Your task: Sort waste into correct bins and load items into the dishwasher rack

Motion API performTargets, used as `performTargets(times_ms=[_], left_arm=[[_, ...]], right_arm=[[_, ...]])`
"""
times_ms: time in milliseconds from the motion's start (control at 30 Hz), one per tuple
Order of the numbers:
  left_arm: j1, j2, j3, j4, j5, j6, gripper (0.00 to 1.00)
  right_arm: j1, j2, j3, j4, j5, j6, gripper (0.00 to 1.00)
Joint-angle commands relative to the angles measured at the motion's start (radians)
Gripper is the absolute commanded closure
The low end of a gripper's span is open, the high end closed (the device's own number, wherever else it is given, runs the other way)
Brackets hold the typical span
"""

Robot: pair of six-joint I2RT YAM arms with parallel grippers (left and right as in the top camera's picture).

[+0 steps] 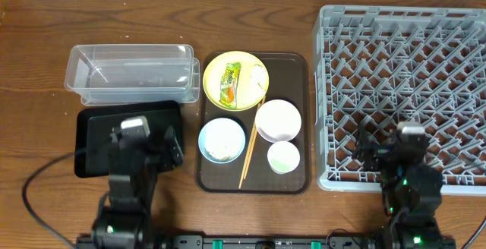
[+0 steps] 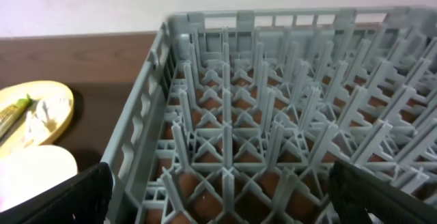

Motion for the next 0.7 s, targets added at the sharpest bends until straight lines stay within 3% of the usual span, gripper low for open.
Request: performTargets(times_ms=[0, 367, 667], left_arm=[[0.004, 0.143, 0.135, -0.066, 0.072, -0.011, 0.05], [0.004, 0.555, 0.546, -0.543, 0.158, -0.011, 0.05], [0.004, 0.616, 0.571, -0.575, 0.192, -0.012, 0.05]], right_arm=[[0.009, 0.129, 0.121, -0.047, 0.013, 0.016, 0.01], [0.009, 0.535, 0.497, -0.404, -0.005, -0.007, 0.01], [0.010, 0.624, 0.531, -0.406, -0.006, 0.042, 0.01]])
